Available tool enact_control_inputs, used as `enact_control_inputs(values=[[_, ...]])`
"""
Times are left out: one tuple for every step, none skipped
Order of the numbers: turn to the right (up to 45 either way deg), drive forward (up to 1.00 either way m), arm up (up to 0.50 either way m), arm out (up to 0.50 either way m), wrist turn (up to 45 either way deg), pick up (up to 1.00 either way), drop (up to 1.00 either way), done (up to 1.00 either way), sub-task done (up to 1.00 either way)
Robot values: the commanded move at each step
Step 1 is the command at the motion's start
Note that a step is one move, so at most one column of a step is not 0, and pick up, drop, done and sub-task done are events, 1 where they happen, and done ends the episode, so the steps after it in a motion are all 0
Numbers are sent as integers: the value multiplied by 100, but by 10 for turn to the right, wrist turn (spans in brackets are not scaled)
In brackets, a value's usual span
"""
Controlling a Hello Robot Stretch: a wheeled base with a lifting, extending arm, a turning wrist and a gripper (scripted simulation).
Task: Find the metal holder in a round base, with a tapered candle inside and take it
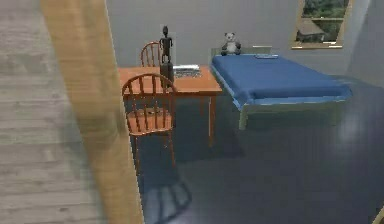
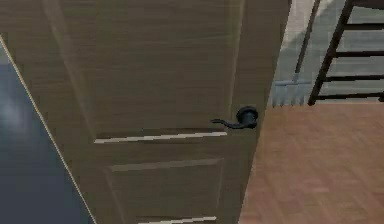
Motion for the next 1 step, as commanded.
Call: enact_control_inputs(values=[[270,0,0,0,0,0,0,0,0]])
